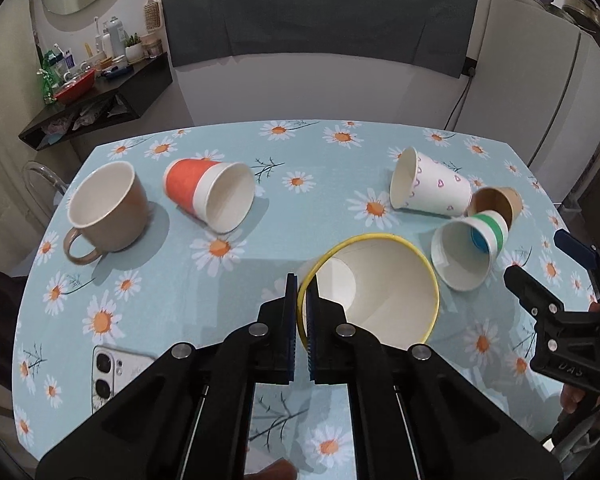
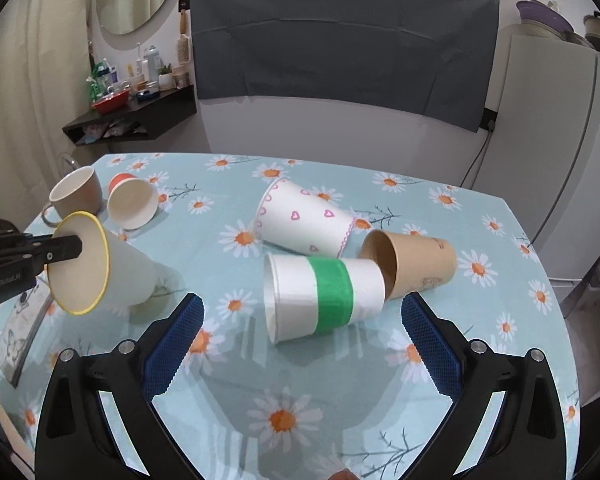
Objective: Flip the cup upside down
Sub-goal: 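Lift the yellow-rimmed cup with the left gripper and set it down on its side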
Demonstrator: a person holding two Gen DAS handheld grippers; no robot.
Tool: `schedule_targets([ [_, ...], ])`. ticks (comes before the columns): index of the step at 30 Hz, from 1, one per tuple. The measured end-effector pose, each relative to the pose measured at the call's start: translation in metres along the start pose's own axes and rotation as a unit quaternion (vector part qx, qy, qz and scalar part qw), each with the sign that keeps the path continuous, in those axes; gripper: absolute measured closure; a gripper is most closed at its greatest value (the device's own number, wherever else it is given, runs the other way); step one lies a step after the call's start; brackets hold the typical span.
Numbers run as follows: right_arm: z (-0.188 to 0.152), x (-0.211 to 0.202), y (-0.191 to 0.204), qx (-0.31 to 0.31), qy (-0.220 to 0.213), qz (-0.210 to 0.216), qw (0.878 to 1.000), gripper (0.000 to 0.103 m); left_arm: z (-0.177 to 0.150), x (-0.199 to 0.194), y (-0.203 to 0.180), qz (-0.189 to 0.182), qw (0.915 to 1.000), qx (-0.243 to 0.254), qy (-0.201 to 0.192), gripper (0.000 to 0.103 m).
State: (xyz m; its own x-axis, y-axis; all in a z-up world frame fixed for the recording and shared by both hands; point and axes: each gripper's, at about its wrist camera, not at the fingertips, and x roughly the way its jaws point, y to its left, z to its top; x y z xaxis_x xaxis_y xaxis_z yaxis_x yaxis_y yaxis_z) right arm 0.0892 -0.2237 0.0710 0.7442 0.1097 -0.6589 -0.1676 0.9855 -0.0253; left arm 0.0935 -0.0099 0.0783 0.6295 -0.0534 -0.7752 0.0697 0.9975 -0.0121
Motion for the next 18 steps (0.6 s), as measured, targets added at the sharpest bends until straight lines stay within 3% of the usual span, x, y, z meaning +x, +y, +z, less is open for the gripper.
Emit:
schedule_targets([
  [10,-0.067,-0.031,0.042,-0.023,0.012,-0.004,1.0,0.008,-0.099,-0.041,0.016,0.023,0.997,0.008,-0.074,0.098],
  [18,-0.107,-0.038,0.068,-0.031,0.027,0.008,0.999,0.008,-0.15,-0.044,0.016,0.014,0.9951,0.047,-0.086,0.096],
])
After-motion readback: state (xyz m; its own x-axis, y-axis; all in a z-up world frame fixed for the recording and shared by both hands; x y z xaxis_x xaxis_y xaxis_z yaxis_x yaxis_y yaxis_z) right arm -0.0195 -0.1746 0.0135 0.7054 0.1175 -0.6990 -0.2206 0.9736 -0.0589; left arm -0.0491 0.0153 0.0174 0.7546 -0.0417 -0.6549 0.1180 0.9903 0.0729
